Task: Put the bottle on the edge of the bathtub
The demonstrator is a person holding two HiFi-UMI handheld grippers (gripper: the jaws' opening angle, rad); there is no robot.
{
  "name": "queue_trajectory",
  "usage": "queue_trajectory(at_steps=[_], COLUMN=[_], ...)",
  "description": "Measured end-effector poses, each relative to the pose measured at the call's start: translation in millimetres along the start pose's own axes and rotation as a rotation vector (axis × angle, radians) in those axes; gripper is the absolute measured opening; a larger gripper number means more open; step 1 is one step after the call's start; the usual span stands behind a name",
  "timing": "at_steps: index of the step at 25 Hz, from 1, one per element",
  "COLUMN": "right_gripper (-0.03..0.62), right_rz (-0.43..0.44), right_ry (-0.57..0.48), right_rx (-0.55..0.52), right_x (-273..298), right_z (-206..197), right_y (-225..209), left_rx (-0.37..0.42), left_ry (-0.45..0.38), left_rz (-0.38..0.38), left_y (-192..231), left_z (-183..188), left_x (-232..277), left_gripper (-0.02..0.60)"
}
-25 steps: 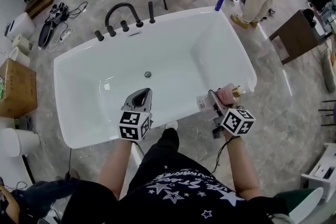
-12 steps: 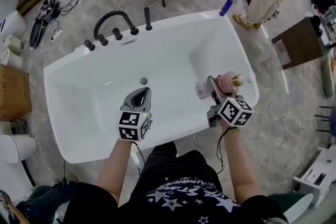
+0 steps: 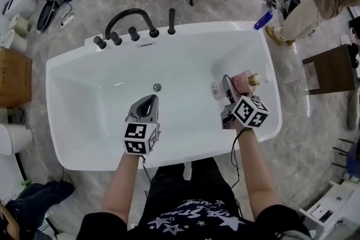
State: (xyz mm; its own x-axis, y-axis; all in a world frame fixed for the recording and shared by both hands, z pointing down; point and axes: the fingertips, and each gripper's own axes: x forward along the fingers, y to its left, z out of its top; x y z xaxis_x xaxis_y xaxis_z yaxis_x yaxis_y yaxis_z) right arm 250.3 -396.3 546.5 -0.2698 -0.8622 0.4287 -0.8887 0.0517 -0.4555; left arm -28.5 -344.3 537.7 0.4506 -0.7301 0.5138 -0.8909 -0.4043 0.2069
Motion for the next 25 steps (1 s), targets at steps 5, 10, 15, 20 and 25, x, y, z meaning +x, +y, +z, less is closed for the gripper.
queue_trajectory(at_steps=[5,10,15,20,25], right_gripper=[0.233,0.233,0.233,0.233,0.232], right_rz=[0.035,0.052,0.072,0.071,0.07], right_ry=[-0.009,-0.024,0.006,0.0,0.033], right_rx=[-0.041,-0.112,-0.196,-0.299,-0.372], right_x=[61.0,122.5,185.1,246.6,298.2], right_z=[20.8,34.3,39.0,47.1,39.6], right_y=[-17.0,-30.6,-40.1,-44.1,-46.1], left_rx=[-0.051,-0.071,-0.07,-0.052,-0.065], left_ry=[-0.035,-0.07,-0.099,-0.118,-0.119], left_rz=[0.081,0.105,0.132,0.161,0.179], left_y=[19.3,30.1,48.5,69.8,75.6], left_z=[7.0,3.5,1.2,0.7,-8.5], left_x=[22.3,55.6,84.3,102.4,114.7], left_gripper=[0.015,0.015,0.015,0.015,0.015])
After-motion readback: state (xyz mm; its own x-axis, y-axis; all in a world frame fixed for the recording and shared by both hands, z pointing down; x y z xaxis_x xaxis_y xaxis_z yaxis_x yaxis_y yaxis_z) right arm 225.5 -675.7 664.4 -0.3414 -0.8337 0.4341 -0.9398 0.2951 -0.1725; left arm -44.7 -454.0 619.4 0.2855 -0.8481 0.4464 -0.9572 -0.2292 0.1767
